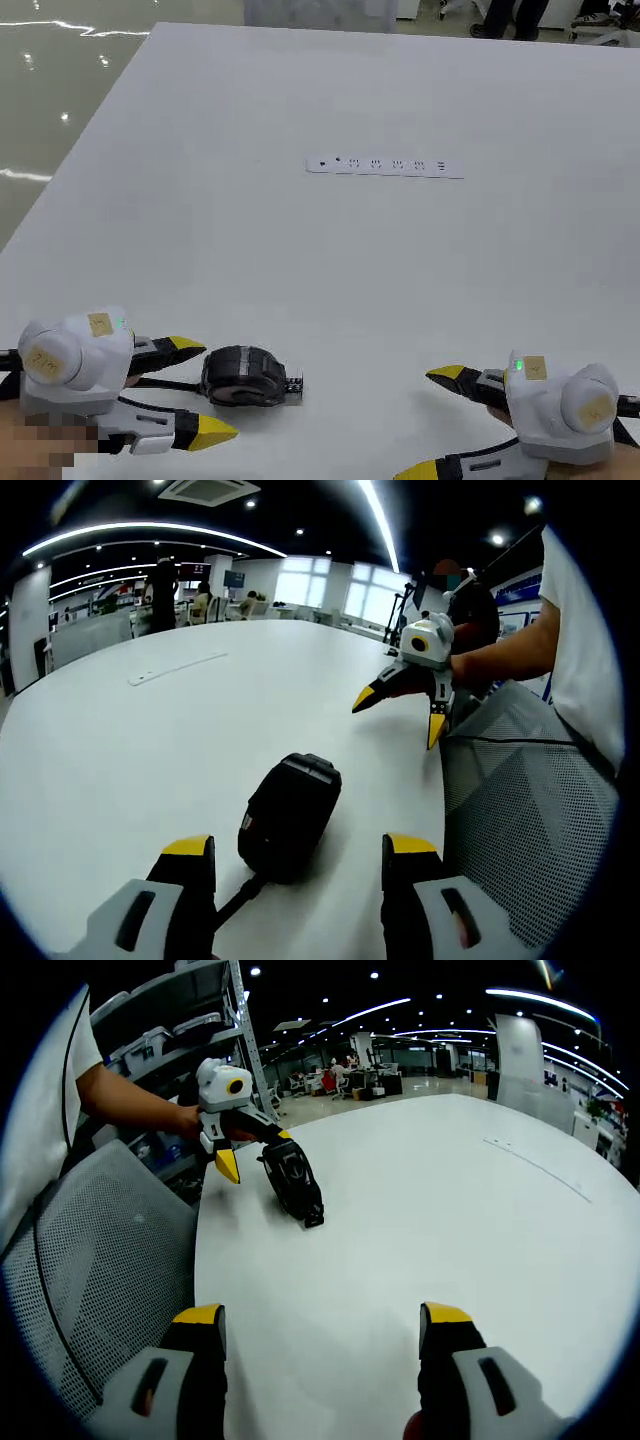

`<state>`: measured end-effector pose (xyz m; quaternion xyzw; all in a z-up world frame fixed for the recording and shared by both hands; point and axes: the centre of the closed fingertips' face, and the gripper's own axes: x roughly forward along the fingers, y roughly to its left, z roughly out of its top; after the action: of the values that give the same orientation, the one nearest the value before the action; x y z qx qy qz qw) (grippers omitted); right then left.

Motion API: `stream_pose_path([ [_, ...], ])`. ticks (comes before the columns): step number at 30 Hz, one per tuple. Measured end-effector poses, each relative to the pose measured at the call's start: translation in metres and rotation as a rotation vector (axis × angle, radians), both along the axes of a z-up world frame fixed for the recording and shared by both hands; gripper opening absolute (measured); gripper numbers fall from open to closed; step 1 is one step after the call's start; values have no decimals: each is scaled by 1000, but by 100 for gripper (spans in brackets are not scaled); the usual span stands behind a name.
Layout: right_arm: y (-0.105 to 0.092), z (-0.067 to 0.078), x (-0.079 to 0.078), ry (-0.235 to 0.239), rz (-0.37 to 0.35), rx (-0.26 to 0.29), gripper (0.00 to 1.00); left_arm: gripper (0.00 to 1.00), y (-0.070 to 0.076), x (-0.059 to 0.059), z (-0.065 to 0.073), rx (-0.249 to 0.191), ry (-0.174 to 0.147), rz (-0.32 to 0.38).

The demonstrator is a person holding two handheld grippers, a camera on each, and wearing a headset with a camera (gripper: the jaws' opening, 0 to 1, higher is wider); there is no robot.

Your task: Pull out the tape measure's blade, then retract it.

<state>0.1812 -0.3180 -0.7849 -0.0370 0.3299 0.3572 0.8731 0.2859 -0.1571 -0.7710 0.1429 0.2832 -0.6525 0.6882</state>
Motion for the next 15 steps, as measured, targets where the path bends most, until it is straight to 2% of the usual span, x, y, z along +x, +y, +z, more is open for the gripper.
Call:
stream_pose_path([
  [3,1,1,1,0,2,3,79,61,0,3,-2,11,-18,-6],
  [4,2,1,1,1,3,5,79,60,-1,4,-2,6,-10,-8],
  [6,2,1,2,1,4,4,79,58,-1,6,-3,9,-24,-7],
  [10,3,1,2,0,7,3,78,51,-1,7,-4,11,-25,-22],
  [15,3,0,3,0,8,2,77,47,-3,8,-6,16,-33,-37],
])
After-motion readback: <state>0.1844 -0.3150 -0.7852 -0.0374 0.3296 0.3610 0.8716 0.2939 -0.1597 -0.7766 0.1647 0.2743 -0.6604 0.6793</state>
